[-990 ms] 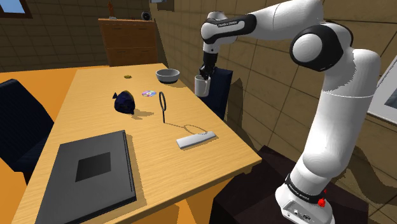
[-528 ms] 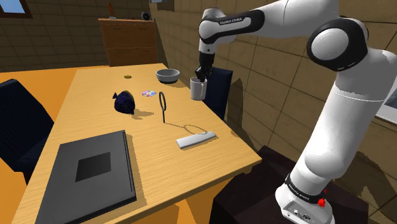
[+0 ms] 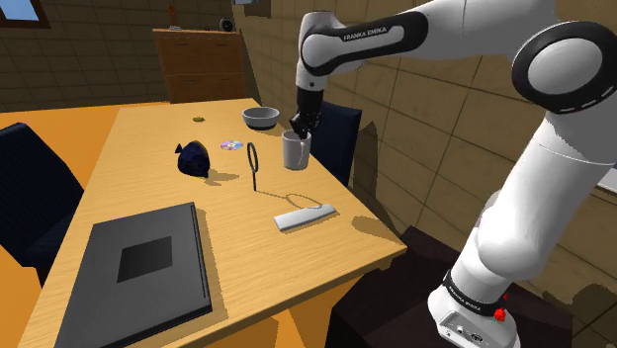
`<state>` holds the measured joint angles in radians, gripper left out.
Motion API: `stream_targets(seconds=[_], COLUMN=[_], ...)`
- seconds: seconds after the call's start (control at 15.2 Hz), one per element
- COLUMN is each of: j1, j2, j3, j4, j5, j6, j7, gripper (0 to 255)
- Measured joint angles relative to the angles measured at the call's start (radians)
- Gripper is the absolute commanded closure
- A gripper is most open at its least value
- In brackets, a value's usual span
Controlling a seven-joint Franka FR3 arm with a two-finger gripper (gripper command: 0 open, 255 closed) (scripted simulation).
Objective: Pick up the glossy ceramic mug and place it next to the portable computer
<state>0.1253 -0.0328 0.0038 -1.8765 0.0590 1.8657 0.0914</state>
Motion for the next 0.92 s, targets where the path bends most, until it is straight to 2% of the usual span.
stream_targets(seconds=[0.53,0.92], j1=[0.089,0.157], j2=[-0.059,-0.065], j3=[0.100,0.182], j4=[-0.069,-0.073], j5=[0.005,0.008], j6=[0.020,0.026], j7=[0.186,0.335], gripper=[255,255])
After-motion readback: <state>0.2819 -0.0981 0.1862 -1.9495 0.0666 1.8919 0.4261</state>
